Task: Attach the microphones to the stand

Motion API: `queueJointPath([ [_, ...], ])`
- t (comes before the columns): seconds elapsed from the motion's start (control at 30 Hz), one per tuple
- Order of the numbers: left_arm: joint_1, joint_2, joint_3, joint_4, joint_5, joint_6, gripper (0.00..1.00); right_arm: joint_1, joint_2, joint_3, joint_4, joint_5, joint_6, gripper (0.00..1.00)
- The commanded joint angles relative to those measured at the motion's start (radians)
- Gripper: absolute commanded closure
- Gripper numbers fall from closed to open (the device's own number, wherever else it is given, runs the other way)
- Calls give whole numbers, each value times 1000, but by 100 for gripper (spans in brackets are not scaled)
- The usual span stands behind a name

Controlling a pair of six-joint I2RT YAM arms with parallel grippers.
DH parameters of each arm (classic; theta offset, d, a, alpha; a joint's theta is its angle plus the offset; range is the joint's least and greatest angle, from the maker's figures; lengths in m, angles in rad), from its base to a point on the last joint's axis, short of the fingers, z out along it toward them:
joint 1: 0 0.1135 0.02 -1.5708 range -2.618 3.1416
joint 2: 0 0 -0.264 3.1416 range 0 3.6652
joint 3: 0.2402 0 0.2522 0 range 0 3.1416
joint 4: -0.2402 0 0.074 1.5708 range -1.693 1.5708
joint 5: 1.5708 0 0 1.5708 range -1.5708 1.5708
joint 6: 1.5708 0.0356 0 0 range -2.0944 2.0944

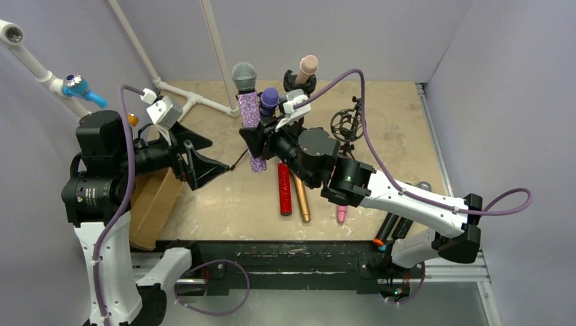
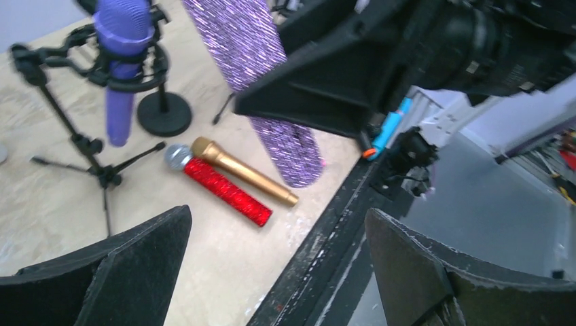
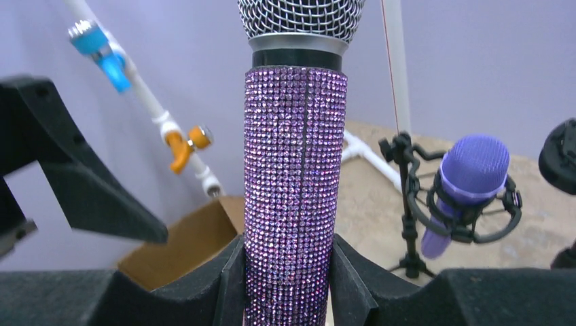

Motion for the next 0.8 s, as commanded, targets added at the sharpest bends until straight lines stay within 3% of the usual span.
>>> queueJointPath([
  [0.0, 6, -2, -59, 120, 247, -113, 0, 0, -9, 40, 288, 52, -73, 100],
  [0.23, 5, -11, -192, 281, 284, -189, 0, 16, 57, 81, 399, -7, -27, 100],
  [0.57, 5, 14, -255, 410, 267, -270, 0, 50, 112, 134, 407, -34, 14, 100],
  [0.63, 5, 21, -253, 416, 285, -272, 13, 51, 112, 133, 404, -29, 11, 100],
  [0.77, 5, 56, -235, 370, 305, -272, 65, 50, 120, 153, 383, -29, 4, 100],
])
